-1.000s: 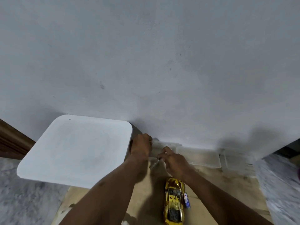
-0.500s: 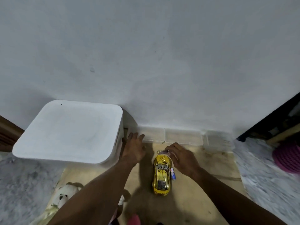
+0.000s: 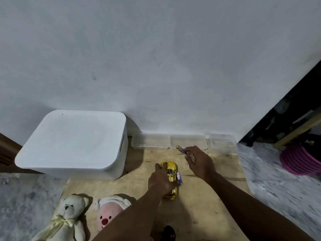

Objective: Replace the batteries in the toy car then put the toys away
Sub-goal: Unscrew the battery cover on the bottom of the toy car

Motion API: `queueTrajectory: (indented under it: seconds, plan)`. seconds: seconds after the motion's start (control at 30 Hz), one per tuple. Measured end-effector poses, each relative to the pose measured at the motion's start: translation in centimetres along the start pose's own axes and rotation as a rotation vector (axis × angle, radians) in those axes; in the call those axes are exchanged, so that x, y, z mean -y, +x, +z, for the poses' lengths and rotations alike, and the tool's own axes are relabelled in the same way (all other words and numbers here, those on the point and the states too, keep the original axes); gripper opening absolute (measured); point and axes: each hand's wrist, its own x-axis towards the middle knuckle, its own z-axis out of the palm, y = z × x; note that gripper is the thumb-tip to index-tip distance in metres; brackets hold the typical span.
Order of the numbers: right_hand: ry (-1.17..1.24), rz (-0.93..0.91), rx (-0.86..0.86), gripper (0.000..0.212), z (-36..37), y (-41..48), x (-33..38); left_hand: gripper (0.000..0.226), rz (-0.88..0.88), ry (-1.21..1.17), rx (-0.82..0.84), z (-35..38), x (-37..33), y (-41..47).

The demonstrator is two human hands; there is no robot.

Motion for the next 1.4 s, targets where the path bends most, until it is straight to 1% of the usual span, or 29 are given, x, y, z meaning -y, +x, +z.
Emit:
queueTrajectory:
  seconds: [0.1,0.2,0.33,0.43,0.5,0.63,0.7,0.77,0.83,0.93,0.97,1.07,1.2,1.3,1.37,1.4]
  plan:
    - [0.011,0.020,-0.010,0.024,-0.2,-0.3,0.1,0.101,-0.053,-0.074,0.024,0.6,0.4,0.3]
    - [0.001,0.029,0.006,0.025,-0.2,-0.6,0.0,0.098,-0.063,-0.130,0.029,0.6,0.4,0.3]
    - [-0.010,0.049,0.026,0.025,-0.4,-0.6,0.3,0.084,-0.059,-0.215,-0.004,-0.4,0.5,-0.2]
    - [0.003,0.065,0.028,0.025,-0.8,-0.2,1.1,0.070,-0.029,-0.345,-0.036,-1.8,0.9,-0.8]
    - [0.018,0.076,0.030,0.023,-1.0,-0.1,1.6,0.063,-0.055,-0.508,-0.011,-3.1,1.2,-1.2]
    - [0.028,0.096,0.018,0.023,-1.1,0.0,2.7,0.035,-0.127,-1.011,0.118,-5.5,1.4,-2.3]
    - [0.038,0.121,0.011,0.022,-1.1,0.1,3.3,0.032,-0.186,-1.295,0.207,-6.5,1.7,-2.8]
    - [0.059,0.139,-0.001,0.021,-1.2,0.2,3.6,0.036,-0.185,-1.433,0.311,-7.4,1.9,-3.1]
    - [0.084,0.144,-0.017,0.021,-1.4,0.2,3.9,0.048,-0.139,-1.418,0.357,-8.2,2.2,-2.9]
    - [0.120,0.160,-0.043,0.020,-1.9,0.5,4.2,0.079,-0.091,-1.350,0.320,-9.3,2.1,-2.6]
    - [0.129,0.169,-0.052,0.020,-2.1,0.6,4.4,0.081,-0.067,-1.346,0.311,-9.8,2.0,-2.7]
    - [0.144,0.164,-0.095,0.019,-2.6,0.9,5.2,0.066,0.026,-1.357,0.258,-10.8,1.4,-2.8]
    - [0.200,0.159,-0.156,0.019,-3.3,1.3,6.3,0.051,0.103,-1.207,0.109,-11.7,0.3,-2.8]
    - [0.330,0.168,-0.252,0.018,-4.0,2.1,7.2,0.037,0.140,-1.117,0.021,-12.2,-0.1,-3.2]
    - [0.423,0.158,-0.313,0.019,-4.9,2.8,8.2,0.038,0.180,-1.060,-0.019,-12.5,-0.2,-3.5]
    - [0.456,0.152,-0.342,0.019,-5.4,3.1,8.8,0.046,0.198,-1.044,-0.028,-12.8,-0.2,-3.7]
